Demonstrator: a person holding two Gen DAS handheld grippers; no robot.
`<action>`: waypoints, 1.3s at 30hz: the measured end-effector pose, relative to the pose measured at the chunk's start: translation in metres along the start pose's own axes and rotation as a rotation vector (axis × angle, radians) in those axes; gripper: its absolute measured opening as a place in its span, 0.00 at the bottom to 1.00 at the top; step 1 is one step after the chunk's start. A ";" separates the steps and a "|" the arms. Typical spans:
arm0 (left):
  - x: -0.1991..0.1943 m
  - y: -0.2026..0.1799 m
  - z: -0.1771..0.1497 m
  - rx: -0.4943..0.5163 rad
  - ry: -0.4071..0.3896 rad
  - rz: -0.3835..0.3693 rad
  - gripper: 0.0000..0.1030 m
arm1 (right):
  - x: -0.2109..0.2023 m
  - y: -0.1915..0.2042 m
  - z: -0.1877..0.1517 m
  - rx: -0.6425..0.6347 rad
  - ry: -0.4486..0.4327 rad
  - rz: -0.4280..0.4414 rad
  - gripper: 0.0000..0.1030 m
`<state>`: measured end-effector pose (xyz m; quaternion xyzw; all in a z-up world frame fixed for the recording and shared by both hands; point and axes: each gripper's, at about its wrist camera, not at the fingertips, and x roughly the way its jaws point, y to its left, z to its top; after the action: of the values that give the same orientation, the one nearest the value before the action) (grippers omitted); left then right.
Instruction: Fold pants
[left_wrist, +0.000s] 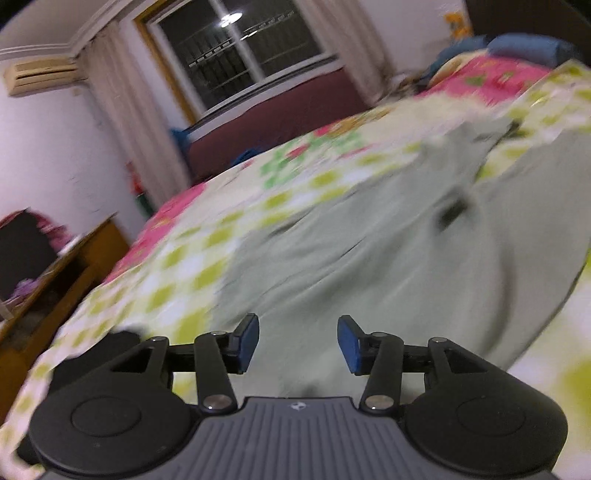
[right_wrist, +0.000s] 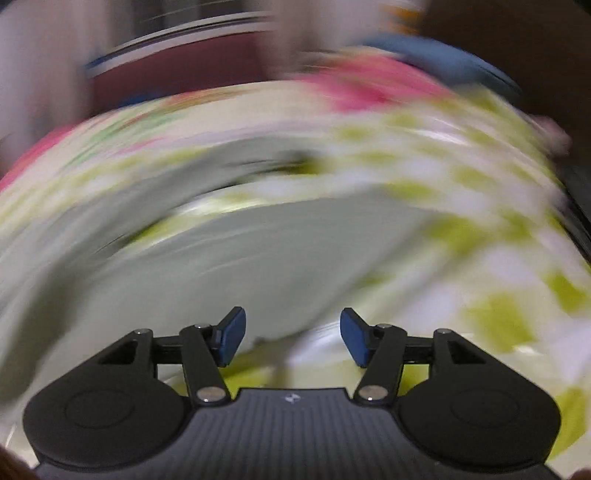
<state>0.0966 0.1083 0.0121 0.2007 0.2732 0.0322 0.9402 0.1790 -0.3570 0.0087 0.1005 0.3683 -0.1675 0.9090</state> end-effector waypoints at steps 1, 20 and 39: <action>0.006 -0.012 0.011 -0.004 -0.013 -0.034 0.59 | 0.014 -0.018 0.012 0.056 0.000 -0.016 0.58; 0.052 -0.171 0.110 0.083 0.112 -0.340 0.59 | 0.031 -0.097 0.068 0.230 0.006 0.059 0.01; 0.042 -0.178 0.114 0.156 0.142 -0.393 0.71 | -0.033 -0.151 0.064 0.015 0.095 -0.406 0.13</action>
<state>0.1838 -0.0891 0.0088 0.2132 0.3744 -0.1586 0.8884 0.1401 -0.5082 0.0681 0.0387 0.4220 -0.3451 0.8374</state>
